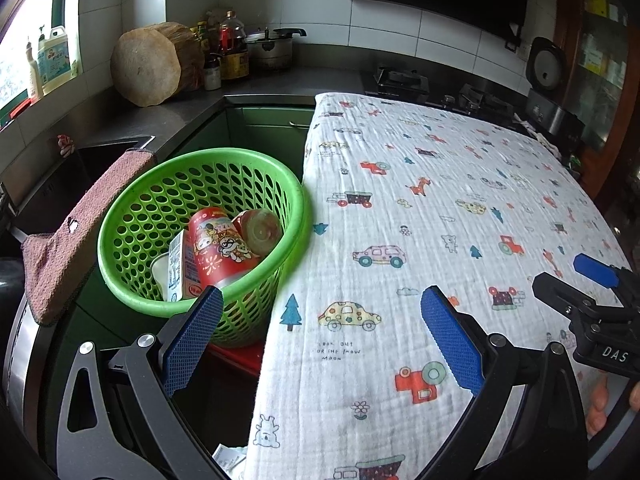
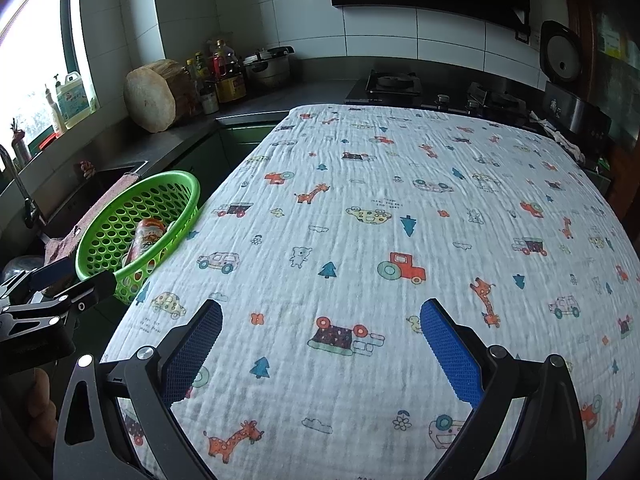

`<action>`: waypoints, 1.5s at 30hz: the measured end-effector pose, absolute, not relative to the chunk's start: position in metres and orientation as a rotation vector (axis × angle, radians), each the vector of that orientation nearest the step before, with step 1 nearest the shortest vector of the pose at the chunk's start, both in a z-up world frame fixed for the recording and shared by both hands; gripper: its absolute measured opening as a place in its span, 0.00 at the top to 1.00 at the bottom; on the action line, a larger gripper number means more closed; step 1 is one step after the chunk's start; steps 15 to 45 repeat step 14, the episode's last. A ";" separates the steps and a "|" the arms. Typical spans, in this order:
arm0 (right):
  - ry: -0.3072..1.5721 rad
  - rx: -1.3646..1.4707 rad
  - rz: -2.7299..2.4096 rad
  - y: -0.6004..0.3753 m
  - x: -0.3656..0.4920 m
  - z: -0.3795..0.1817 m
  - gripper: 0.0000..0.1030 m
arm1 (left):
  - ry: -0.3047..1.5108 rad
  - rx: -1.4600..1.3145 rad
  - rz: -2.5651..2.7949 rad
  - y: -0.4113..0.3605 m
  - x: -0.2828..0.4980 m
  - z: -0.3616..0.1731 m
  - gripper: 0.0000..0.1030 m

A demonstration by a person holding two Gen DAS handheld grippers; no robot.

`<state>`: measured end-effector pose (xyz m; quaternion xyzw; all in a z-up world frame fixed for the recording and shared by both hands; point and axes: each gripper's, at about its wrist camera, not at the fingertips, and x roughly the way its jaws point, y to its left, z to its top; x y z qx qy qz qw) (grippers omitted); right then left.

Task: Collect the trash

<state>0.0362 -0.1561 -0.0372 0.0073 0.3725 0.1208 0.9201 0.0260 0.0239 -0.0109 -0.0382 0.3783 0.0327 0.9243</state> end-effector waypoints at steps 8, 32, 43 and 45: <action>0.766 0.015 0.247 -0.156 0.036 -0.038 0.07 | 0.798 -0.091 0.053 0.023 0.029 -0.012 0.05; 0.766 0.016 0.245 -0.156 0.037 -0.038 0.07 | 0.804 -0.083 0.056 0.021 0.030 -0.014 0.05; 0.766 0.016 0.245 -0.156 0.037 -0.038 0.07 | 0.804 -0.083 0.056 0.021 0.030 -0.014 0.05; 0.766 0.016 0.245 -0.156 0.037 -0.038 0.07 | 0.804 -0.083 0.056 0.021 0.030 -0.014 0.05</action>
